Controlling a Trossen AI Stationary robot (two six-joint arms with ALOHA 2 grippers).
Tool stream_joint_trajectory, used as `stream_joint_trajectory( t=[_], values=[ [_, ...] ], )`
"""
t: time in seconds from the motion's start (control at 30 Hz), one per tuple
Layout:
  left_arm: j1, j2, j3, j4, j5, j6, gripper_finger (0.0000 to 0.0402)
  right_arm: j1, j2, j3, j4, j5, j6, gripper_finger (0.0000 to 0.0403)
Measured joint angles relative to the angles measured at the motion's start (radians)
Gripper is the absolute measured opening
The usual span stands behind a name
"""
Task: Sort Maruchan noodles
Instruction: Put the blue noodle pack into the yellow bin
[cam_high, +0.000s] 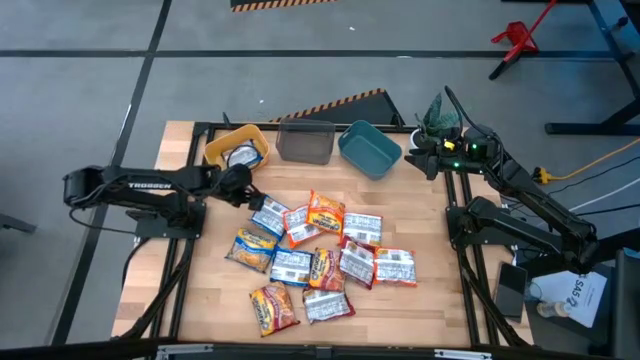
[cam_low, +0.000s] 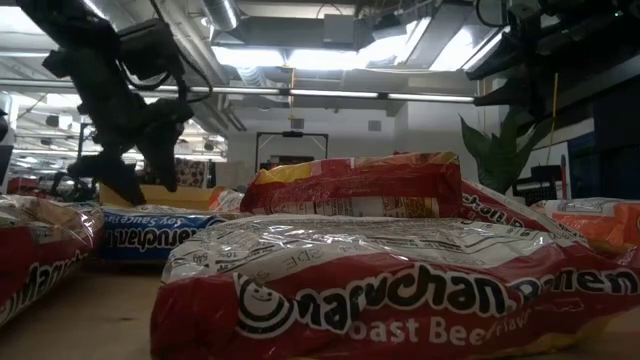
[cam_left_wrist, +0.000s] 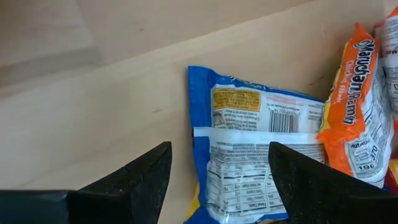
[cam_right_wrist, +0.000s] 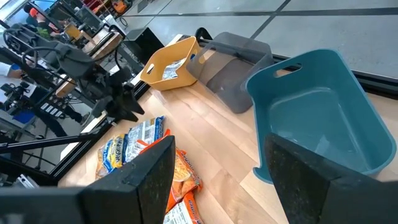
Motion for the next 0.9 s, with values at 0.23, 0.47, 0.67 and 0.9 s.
stream_joint_trajectory(
  t=[0.23,0.47,0.67,0.9],
  values=[
    [-0.033,0.081,-0.052,0.134,0.033,-0.026,0.0260,0.000,0.000,0.000,0.000,0.002,-0.001,0.0234],
    [-0.045,0.196,-0.056,0.291,0.105,-0.038,0.0259,0.000,0.000,0.000,0.000,0.002,-0.002,0.0234],
    [-0.046,0.296,-0.055,0.437,0.195,-0.052,0.0232,0.000,0.000,0.000,0.001,0.002,-0.002,0.0234],
    [-0.046,0.336,-0.054,0.484,0.258,-0.123,0.0168,0.000,0.000,0.000,0.000,0.001,-0.002,0.0234]
  ],
)
